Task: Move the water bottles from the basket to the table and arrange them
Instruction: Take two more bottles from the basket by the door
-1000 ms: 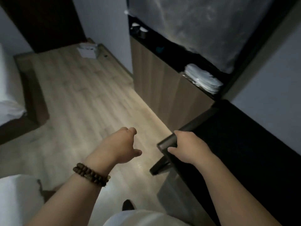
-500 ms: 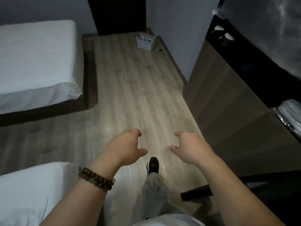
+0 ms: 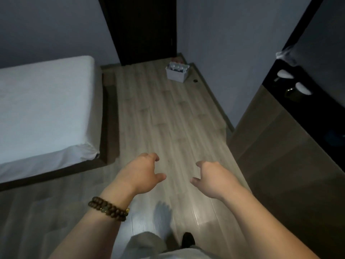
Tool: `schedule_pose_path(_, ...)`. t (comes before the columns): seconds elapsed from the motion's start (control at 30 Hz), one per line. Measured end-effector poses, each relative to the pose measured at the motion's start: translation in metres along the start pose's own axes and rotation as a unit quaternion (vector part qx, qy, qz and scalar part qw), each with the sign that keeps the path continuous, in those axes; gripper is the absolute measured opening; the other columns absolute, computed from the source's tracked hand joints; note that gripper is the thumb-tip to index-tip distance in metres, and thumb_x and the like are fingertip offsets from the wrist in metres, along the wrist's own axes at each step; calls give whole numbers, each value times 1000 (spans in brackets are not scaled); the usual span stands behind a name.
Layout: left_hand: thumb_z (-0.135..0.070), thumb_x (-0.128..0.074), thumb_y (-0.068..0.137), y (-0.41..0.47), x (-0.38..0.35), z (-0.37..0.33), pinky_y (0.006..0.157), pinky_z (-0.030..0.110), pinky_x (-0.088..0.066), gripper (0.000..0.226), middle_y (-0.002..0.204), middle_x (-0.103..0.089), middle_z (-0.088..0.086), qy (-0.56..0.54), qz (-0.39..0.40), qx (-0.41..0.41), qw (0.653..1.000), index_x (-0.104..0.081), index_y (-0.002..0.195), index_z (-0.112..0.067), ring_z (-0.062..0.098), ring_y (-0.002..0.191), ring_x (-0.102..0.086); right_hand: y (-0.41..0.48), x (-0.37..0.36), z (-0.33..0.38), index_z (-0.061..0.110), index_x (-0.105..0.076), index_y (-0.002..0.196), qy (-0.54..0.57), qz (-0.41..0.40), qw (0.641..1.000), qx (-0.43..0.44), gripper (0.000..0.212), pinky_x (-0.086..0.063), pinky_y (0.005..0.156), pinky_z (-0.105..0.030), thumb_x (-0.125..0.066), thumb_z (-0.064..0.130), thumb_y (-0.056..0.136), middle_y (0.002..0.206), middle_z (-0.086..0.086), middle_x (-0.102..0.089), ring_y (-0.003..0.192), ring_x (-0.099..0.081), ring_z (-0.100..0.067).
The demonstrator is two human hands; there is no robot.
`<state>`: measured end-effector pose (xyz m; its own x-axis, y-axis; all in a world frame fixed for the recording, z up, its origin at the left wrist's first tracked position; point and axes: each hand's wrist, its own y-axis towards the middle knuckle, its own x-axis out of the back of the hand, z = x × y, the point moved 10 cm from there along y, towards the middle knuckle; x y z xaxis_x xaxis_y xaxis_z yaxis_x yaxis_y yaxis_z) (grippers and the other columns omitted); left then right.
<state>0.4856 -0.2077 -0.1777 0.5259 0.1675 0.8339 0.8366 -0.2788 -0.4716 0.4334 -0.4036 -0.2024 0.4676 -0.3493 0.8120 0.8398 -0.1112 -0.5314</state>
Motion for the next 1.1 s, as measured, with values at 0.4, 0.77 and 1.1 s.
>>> schedule_pose_path(0.4,-49,-69,94,263,164,97,107,32,-46,66,150,-49,0,-29,28,-37,999,-44,150,-25,18,131,-55,253,134,116,21,-55,140,5,-26,999,-33,58,-54,95,-38,-60,54,93,132,-7,-66,121,-62,-28)
schedule_pose_path(0.77,-52,-64,96,493,290,104,108,30,-41,66,153,-47,-2,13,58,-84,995,-43,152,-26,17,137,-48,449,240,170,18,-49,148,84,-25,995,-53,60,-55,94,-35,-59,49,98,130,-3,-67,113,-65,-19)
schedule_pose_path(1.1,-51,-65,95,723,388,80,97,26,-47,57,143,-54,-4,37,59,-58,996,-49,146,-29,13,118,-59,702,365,152,19,-62,130,102,-25,994,-40,55,-56,91,-38,-59,56,89,123,-3,-68,109,-66,-23)
